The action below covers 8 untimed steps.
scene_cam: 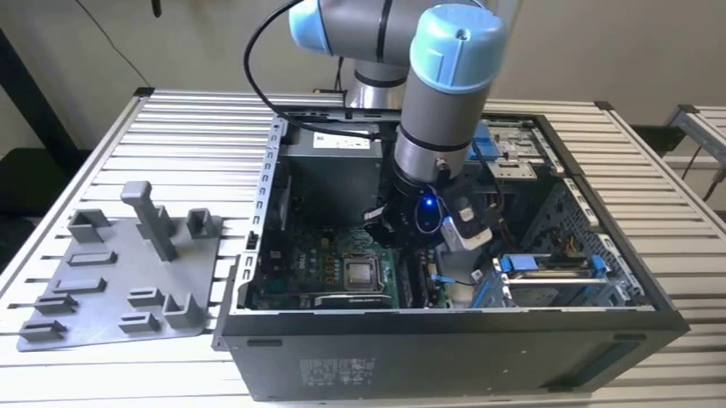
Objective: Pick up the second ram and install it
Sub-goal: 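Insert the second ram into the second slot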
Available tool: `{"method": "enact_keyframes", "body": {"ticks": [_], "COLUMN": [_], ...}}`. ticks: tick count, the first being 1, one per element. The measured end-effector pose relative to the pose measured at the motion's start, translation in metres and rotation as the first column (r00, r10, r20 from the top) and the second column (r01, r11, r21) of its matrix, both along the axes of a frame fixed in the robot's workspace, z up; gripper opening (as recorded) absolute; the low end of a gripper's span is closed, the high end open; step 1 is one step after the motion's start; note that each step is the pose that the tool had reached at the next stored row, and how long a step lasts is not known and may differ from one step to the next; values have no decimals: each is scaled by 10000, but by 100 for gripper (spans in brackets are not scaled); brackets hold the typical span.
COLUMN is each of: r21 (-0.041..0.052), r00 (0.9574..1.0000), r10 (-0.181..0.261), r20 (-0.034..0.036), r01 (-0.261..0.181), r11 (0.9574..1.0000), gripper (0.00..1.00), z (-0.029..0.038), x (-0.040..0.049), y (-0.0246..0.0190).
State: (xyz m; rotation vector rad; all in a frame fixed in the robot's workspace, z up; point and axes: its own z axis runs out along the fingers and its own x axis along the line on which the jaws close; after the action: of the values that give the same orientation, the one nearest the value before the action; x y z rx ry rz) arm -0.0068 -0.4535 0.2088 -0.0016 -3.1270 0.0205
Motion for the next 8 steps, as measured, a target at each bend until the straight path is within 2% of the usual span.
{"method": "enact_keyframes", "body": {"ticks": [1, 2, 4, 8], "r21": [-2, -4, 4, 13], "r00": [10000, 10000, 10000, 10000], "r10": [0, 0, -8, -24], "r20": [2, 1, -2, -7], "r01": [0, 0, 8, 24], "r11": [10000, 10000, 10000, 10000], "gripper": [15, 22, 22, 22], "z": [0, 1, 21, 133], "x": [0, 0, 0, 1], "y": [0, -1, -2, -1]}}
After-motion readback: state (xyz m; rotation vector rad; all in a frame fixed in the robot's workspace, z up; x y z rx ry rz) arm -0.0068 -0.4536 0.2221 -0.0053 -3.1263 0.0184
